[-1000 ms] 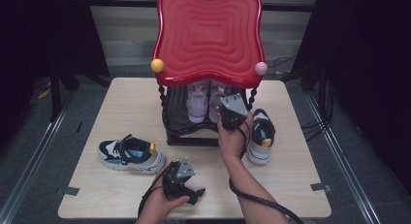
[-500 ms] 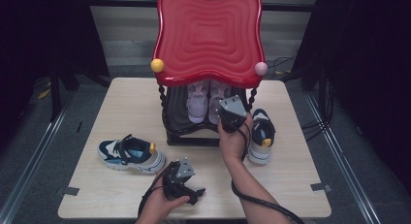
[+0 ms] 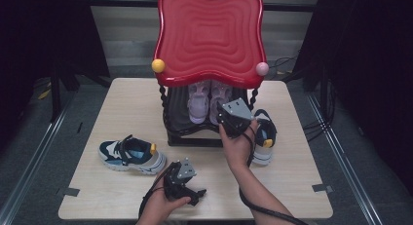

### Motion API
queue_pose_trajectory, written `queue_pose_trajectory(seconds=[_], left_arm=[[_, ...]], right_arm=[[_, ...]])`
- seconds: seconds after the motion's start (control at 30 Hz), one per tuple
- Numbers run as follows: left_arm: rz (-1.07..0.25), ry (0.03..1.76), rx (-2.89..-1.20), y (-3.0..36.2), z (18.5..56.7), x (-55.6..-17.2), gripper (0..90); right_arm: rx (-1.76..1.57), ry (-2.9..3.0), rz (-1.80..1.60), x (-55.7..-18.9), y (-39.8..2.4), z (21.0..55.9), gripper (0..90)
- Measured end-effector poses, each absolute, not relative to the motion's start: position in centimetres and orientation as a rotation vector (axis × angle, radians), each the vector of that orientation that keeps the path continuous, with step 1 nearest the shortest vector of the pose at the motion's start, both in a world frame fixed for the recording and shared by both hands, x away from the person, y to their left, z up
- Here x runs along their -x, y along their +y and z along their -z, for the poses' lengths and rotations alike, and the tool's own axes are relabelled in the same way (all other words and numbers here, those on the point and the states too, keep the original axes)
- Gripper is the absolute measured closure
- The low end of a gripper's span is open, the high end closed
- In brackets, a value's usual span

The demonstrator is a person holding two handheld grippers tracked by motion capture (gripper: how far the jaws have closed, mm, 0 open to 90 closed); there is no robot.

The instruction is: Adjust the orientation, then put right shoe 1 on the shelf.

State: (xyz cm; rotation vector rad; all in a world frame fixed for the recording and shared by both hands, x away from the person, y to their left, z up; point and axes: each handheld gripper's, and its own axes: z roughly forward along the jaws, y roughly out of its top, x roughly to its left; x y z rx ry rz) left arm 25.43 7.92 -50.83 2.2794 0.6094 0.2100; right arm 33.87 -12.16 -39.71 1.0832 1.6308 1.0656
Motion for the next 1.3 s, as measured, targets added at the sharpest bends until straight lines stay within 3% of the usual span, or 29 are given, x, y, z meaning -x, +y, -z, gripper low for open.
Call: queue_pose_trajectory(seconds=[0.9, 1.3], left_arm=[[-0.207, 0.598, -2.291, 7.9, 50.8, -25.6, 4.9], [-0.207, 0.599, -2.292, 7.9, 50.8, -25.6, 4.9]], right_arm=[[-1.037, 1.849, -1.193, -30.5, -14.5, 39.0, 20.4], [-1.038, 1.981, -1.271, -28.9, -15.2, 40.1, 17.3]])
